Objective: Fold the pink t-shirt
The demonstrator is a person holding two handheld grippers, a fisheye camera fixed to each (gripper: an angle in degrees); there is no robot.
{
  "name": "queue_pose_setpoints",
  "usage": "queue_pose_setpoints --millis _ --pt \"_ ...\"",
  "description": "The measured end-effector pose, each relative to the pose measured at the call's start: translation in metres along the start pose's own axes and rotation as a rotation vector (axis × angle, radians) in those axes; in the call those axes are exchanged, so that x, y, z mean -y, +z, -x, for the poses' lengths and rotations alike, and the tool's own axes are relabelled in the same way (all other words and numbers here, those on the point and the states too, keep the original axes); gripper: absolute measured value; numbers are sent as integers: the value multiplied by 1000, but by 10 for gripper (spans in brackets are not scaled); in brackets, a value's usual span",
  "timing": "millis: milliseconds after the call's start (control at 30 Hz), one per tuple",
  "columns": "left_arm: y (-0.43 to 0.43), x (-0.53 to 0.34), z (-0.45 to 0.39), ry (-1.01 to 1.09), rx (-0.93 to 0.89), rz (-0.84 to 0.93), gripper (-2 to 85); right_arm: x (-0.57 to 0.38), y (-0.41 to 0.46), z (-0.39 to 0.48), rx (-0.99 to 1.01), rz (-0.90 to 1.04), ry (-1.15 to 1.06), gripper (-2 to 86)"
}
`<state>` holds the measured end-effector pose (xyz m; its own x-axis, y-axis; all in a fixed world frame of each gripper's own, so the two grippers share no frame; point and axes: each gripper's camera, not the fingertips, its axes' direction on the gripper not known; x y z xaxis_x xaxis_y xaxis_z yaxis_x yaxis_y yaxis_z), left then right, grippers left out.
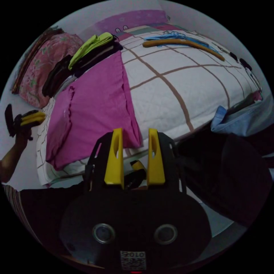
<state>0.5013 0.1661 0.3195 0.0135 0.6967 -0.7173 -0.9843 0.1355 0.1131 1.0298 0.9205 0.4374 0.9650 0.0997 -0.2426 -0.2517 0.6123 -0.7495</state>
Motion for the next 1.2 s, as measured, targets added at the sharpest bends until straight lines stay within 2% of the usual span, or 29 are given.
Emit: queue_pose_setpoints --millis 133,267,533,667,767,867,1033,1200 --pt "16 72 56 23 33 4 69 -29 8 -30 81 44 -33 81" --pt "35 145 110 29 68 39 84 -55 0 -43 64 34 -50 55" --pt "80 281 212 -37 29 126 110 -110 -30 -47 47 -45 -163 50" --pt "100 339 235 77 77 191 128 -134 -37 -48 45 -55 -195 49" --pt "111 370 245 194 120 258 137 -155 -41 -46 48 -60 -218 49" --pt "119 390 253 268 68 294 116 -174 -44 -41 43 -67 -226 48" --pt "134 404 258 325 30 363 72 -202 -46 -26 51 -64 -212 48" --pt "128 401 277 311 -39 359 22 -224 -52 3 48 -55 -222 48"
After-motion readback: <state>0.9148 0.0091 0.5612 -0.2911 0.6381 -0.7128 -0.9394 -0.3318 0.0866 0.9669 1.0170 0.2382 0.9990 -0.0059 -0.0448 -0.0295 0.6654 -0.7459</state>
